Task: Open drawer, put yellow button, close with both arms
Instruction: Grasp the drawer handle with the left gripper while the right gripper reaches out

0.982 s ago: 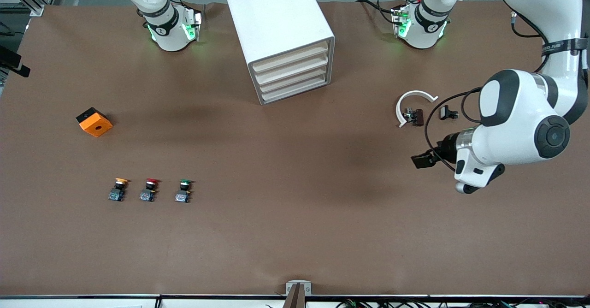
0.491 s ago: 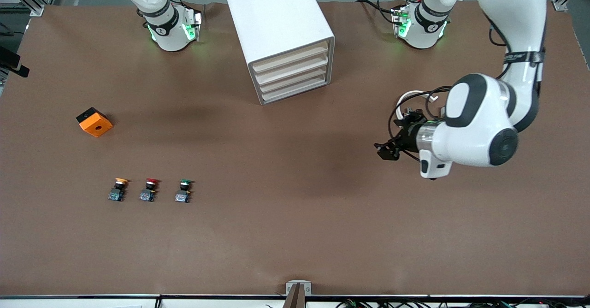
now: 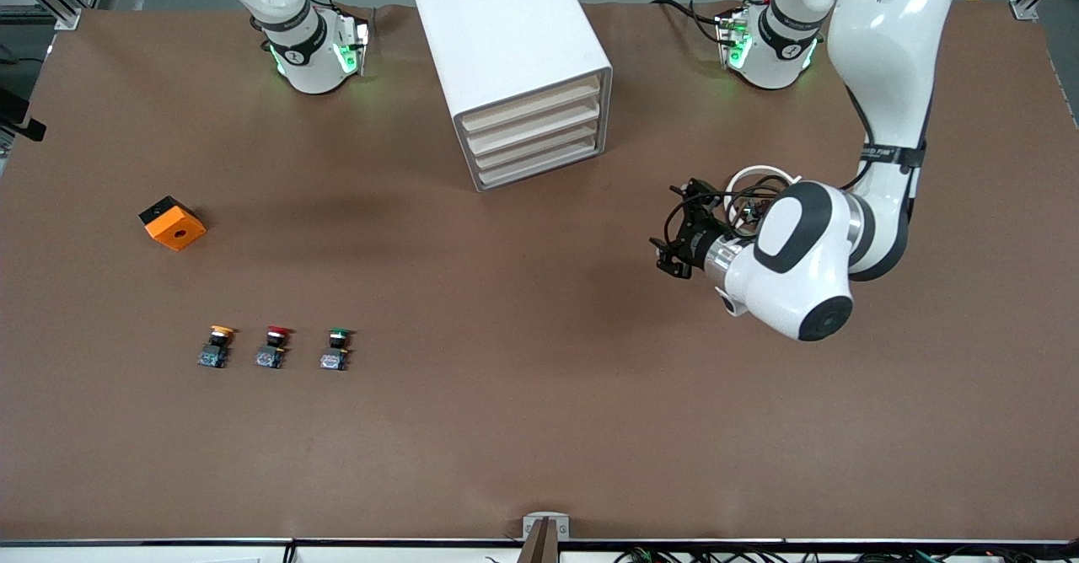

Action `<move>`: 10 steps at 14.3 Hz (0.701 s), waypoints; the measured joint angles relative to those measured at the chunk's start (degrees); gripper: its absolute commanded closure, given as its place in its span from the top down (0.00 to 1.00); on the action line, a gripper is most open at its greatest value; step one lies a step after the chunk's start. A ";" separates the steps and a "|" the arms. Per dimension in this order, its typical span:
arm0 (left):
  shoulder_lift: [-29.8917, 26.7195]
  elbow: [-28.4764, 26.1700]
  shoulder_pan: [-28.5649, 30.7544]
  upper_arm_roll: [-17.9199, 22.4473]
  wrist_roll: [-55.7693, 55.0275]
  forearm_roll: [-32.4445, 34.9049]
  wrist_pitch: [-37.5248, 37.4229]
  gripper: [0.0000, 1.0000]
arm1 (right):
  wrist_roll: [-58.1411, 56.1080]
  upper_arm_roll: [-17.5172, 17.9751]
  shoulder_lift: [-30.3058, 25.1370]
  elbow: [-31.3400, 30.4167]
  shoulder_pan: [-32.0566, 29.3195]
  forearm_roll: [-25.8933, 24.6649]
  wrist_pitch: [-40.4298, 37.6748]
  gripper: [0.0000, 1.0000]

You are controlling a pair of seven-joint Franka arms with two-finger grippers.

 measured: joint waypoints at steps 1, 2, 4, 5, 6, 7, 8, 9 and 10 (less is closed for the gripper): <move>0.80 0.64 -0.25 -0.20 -3.75 -1.30 -2.68 1.00 | 0.00 -0.08 0.18 0.00 -0.20 0.00 0.00 1.00; 1.37 1.00 -0.56 -0.37 -7.35 -2.56 -5.23 1.00 | 0.00 -0.16 0.57 -0.01 -0.53 0.00 0.00 1.00; 2.29 1.22 -1.24 -0.51 -14.77 -5.80 -11.29 1.00 | -0.04 -0.20 2.18 -0.05 -1.17 0.05 0.57 1.00; 2.76 1.13 -1.51 -0.53 -18.09 -7.58 -14.31 1.00 | -0.05 -0.21 3.56 -0.12 -1.26 0.06 1.21 1.00; 3.20 0.96 -1.92 -0.54 -21.03 -9.47 -16.35 1.00 | -0.08 -0.21 5.47 -0.14 -1.30 0.06 2.13 1.00; 3.60 0.80 -2.52 -0.58 -23.32 -10.95 -17.29 1.00 | -0.17 -0.20 7.44 -0.13 -1.31 0.05 3.67 1.00; 4.02 0.57 -3.32 -0.59 -25.07 -12.12 -17.55 1.00 | -0.28 -0.21 9.23 -0.09 -1.34 0.05 5.26 1.00; 4.54 0.36 -4.17 -0.61 -26.11 -13.03 -17.56 0.83 | -0.70 -0.21 10.88 -0.07 -1.37 0.04 6.35 1.00; 5.25 0.23 -4.92 -0.61 -26.69 -13.83 -17.56 0.77 | -1.39 -0.21 12.23 -0.04 -1.38 -0.01 7.75 1.00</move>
